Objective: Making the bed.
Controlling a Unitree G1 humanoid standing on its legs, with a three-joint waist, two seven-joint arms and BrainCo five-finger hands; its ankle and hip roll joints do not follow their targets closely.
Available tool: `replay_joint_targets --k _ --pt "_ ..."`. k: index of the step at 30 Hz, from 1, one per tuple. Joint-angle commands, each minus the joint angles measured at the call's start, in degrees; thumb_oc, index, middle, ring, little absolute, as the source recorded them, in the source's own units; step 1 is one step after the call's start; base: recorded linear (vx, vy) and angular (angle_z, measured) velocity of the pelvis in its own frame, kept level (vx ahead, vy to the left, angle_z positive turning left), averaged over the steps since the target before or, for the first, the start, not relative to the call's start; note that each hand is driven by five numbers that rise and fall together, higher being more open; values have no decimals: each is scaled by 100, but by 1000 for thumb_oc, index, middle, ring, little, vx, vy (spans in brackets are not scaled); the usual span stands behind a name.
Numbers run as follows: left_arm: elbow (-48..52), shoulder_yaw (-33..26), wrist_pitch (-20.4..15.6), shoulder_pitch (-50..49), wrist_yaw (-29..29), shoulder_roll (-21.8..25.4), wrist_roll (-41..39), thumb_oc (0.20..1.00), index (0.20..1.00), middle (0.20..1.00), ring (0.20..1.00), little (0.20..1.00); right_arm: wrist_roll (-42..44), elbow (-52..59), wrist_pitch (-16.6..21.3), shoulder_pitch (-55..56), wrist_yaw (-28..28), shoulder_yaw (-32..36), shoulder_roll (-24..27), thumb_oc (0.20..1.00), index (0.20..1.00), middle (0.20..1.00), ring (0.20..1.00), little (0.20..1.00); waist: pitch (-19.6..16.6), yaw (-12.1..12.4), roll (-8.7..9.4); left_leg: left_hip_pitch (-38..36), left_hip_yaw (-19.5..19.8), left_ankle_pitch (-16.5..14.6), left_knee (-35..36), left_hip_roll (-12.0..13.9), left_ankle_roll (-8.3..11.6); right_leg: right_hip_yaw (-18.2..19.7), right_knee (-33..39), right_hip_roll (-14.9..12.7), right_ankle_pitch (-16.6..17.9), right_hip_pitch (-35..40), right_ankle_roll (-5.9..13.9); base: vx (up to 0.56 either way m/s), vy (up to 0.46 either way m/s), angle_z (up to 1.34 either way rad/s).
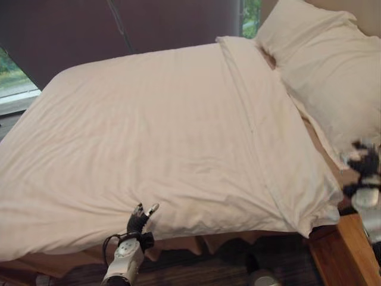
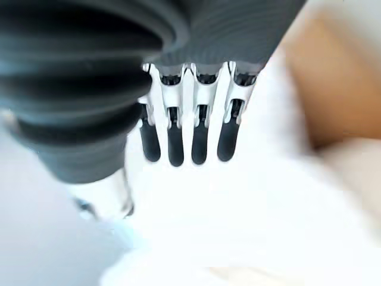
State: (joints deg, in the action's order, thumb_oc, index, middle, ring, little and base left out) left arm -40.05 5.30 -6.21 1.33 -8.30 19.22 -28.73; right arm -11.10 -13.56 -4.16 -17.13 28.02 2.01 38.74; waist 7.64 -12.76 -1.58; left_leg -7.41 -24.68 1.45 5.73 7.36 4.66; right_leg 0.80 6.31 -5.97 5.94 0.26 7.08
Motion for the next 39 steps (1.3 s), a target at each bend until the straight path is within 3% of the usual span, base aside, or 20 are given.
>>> replay_joint_targets --k 1,2,4,8,10,13,21,24,27,33,35,39 --pt "126 587 -56 333 461 -365 164 1000 1000 1000 1000 1000 -118 -994 560 -437 491 -57 -192 200 200 200 200 200 -114 92 227 -93 530 -66 -73 602 255 -227 -131 -332 -173 -324 184 0 0 0" --pt "131 582 -53 329 461 -360 164 1000 1000 1000 1000 1000 -121 -986 557 -436 491 -58 -199 200 200 200 200 200 -114 88 231 -92 529 -67 -73 602 256 -226 -131 -331 -173 -325 184 25 -7 10" --pt "227 675 -50 176 532 -327 154 1000 1000 1000 1000 1000 620 -658 1004 -832 405 -181 -676 200 200 200 200 200 -146 198 215 -74 560 -55 -73 611 262 -258 -131 -333 -188 -311 160 32 -21 4" --pt "253 822 -36 237 526 -299 110 1000 1000 1000 1000 1000 3547 -1135 1976 -1264 -55 87 -1698 200 200 200 200 200 -143 264 163 -45 628 -48 -73 598 277 -266 -131 -345 -195 -292 156 40 -24 -1" --pt "148 919 -52 449 511 -374 -148 1000 1000 1000 1000 1000 5566 -1422 2665 -1643 -381 579 -2367 200 200 200 200 200 -48 257 2 22 687 -41 -73 527 290 -239 -131 -391 -182 -355 177 31 13 4" --pt "-31 1038 -119 587 618 -565 -532 1000 1000 1000 1000 1000 6483 -1989 2995 -1892 -532 802 -2684 200 200 200 200 200 135 180 -281 146 641 -33 -73 434 311 -202 -131 -476 -135 -542 209 -33 63 7" --pt "-740 1009 -310 1270 520 -809 -933 1000 1000 1000 1000 1000 7271 -3412 2833 -1725 -972 806 -2950 200 200 200 200 200 493 -59 -678 468 490 61 -73 385 361 -71 -131 -491 -14 -955 251 -70 21 -5" --pt "-1067 876 -305 1438 557 -846 -1130 1000 1000 1000 1000 1000 7693 -3929 2806 -1237 -1182 1129 -3038 200 200 200 200 200 631 -287 -875 533 461 53 -73 367 373 -36 -131 -515 -16 -1044 271 -9 32 -6" --pt "-1386 823 -240 1334 690 -935 -1229 1000 1000 1000 1000 1000 7981 -4543 2689 -777 -1337 1656 -2735 200 200 200 200 200 732 -559 -1111 516 397 -49 -73 291 353 27 -133 -559 -71 -1088 321 20 76 -1" --pt "-1571 784 -184 1125 838 -1031 -1309 1000 1000 1000 1000 1000 7884 -5240 2295 -303 -1472 1991 -2211 200 200 200 200 200 775 -867 -1380 477 283 -141 -73 201 298 167 -131 -573 -97 -1172 374 36 77 -10" --pt "-1604 759 -180 1111 839 -1038 -1319 1000 1000 1000 1000 1000 7827 -5296 2242 -219 -1493 1977 -2191 200 200 200 200 200 758 -906 -1376 475 254 -109 -73 203 297 198 -131 -551 -53 -1197 356 43 37 -30" --pt "-1537 767 -178 1072 812 -1048 -1309 1000 1000 1000 1000 1000 7425 -5308 1993 214 -1613 1747 -2280 200 200 200 200 200 620 -998 -1177 297 201 -240 -73 228 271 217 -131 -497 -87 -1094 363 48 3 -20"
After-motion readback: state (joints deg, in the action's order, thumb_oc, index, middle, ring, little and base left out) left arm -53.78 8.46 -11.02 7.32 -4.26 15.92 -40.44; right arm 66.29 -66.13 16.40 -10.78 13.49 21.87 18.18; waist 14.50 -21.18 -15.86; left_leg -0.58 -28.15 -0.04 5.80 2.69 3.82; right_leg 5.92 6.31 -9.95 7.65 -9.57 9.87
